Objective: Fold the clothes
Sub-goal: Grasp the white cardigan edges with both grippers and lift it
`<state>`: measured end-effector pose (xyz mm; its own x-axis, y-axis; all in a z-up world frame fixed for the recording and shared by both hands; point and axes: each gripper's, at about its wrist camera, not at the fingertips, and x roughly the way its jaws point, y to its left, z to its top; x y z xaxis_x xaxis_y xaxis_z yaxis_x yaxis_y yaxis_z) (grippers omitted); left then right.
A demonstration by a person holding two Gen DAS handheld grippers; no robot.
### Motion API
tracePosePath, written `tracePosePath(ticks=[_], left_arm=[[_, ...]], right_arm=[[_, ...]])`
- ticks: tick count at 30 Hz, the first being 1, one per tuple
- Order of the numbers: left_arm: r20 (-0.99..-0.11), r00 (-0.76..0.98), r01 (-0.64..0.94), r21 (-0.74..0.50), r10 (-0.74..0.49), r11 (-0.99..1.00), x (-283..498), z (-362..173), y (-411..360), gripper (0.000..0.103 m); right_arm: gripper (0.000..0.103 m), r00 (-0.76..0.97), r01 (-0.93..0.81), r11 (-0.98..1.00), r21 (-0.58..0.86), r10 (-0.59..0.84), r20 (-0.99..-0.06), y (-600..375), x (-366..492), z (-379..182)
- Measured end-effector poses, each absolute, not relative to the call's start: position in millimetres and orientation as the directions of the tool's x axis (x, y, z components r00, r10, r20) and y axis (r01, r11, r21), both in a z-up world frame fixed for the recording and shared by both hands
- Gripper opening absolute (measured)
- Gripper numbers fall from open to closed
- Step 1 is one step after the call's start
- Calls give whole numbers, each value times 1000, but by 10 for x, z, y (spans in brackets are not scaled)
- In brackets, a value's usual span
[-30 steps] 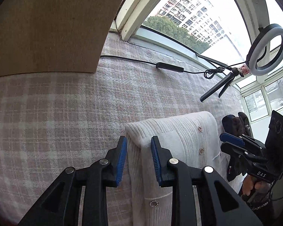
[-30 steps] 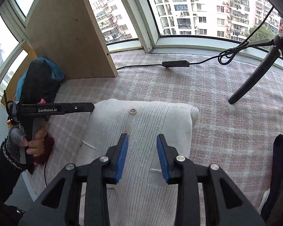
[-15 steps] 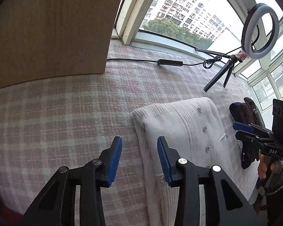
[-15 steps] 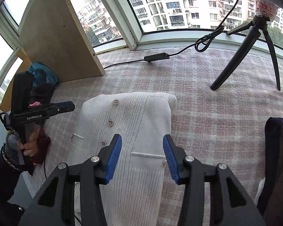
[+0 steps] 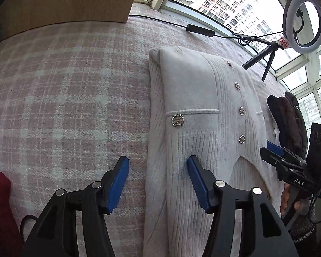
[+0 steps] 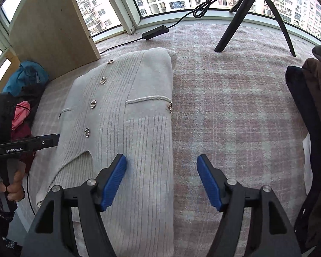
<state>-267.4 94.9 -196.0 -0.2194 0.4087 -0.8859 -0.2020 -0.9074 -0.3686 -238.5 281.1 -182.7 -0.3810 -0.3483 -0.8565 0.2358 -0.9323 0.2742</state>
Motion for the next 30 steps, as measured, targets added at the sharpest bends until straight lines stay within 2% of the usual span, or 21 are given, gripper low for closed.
tracePosePath(ticks=[4, 5, 6, 7, 11, 14, 16, 19, 22, 30], left_arm=[[-893, -230, -243, -333, 388, -911, -2619, -1929, 1055, 50], [-888, -221, -248, -348, 402, -904, -2612, -1925, 1069, 42], [-885, -214, -245, -362, 414, -899, -2617, -1928, 1068, 36], [-881, -207, -241, -376, 426, -895, -2624, -1930, 1067, 34], [-879, -199, -278, -372, 432, -886, -2633, -1930, 1156, 25], [-865, -201, -290, -395, 459, -872, -2637, -1933, 1208, 19], [-851, -198, -272, -429, 487, -861, -2669, -1934, 1197, 17], [-825, -204, -241, -479, 527, -844, -2663, -1848, 1106, 14], [-802, -243, -256, -489, 545, -834, -2609, -1636, 1025, 13], [-717, -370, -419, -440, 591, -795, -2409, -667, 1091, 13]], right_arm=[[68, -350, 227, -914, 337, -399, -848, 2810, -2379, -1917], [67, -348, 238, -910, 340, -407, -845, 2790, -2366, -1923], [60, -347, 254, -905, 342, -415, -841, 2767, -2354, -1919], [43, -338, 264, -896, 357, -433, -836, 2755, -2353, -1925], [37, -300, 293, -858, 422, -501, -812, 2721, -2351, -1953], [30, -284, 256, -826, 502, -561, -778, 2765, -2366, -2015], [25, -294, 269, -835, 479, -545, -785, 2716, -2345, -1995], [23, -341, 307, -878, 368, -463, -819, 2567, -2295, -1862], [22, -403, 342, -890, 303, -430, -808, 2463, -2222, -1647], [21, -525, 349, -888, 298, -449, -723, 2517, -1948, -863]])
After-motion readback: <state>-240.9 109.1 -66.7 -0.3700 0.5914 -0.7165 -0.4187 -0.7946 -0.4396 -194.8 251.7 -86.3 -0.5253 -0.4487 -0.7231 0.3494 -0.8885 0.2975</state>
